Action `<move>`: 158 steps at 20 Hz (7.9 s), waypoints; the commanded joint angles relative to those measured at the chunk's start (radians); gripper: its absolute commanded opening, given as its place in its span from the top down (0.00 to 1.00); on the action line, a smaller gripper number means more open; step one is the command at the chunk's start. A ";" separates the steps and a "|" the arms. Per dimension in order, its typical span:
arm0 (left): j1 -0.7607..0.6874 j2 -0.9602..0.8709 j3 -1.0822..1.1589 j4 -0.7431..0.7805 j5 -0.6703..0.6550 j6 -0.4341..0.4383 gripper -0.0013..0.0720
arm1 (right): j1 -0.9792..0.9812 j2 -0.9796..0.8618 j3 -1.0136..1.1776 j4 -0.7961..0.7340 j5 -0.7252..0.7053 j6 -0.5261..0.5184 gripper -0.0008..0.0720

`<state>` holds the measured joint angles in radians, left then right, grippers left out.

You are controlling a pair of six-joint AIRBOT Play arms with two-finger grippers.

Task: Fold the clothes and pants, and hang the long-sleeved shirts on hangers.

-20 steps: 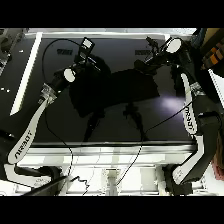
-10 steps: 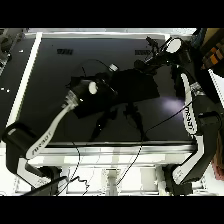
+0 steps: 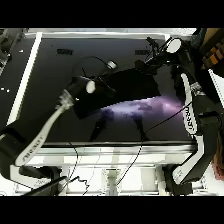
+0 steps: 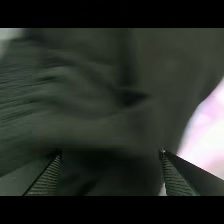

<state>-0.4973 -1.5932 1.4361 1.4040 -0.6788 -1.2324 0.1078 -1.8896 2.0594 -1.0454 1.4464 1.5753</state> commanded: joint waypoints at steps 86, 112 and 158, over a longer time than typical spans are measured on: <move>0.388 0.323 -0.306 -0.903 0.066 0.365 0.96 | 0.313 -0.185 -0.069 0.194 -0.310 -0.058 0.98; 0.220 0.372 -0.304 -0.843 0.333 0.365 0.04 | -0.380 0.080 -0.166 0.189 0.240 -0.336 0.98; 0.636 0.706 -0.307 -0.333 0.015 0.365 0.95 | -0.228 0.220 -0.026 0.373 -0.215 -0.086 0.98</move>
<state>0.0532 -0.9531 1.1294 0.9413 -0.6144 -0.8661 0.0219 -1.7874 2.0113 -0.6659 1.1763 1.4143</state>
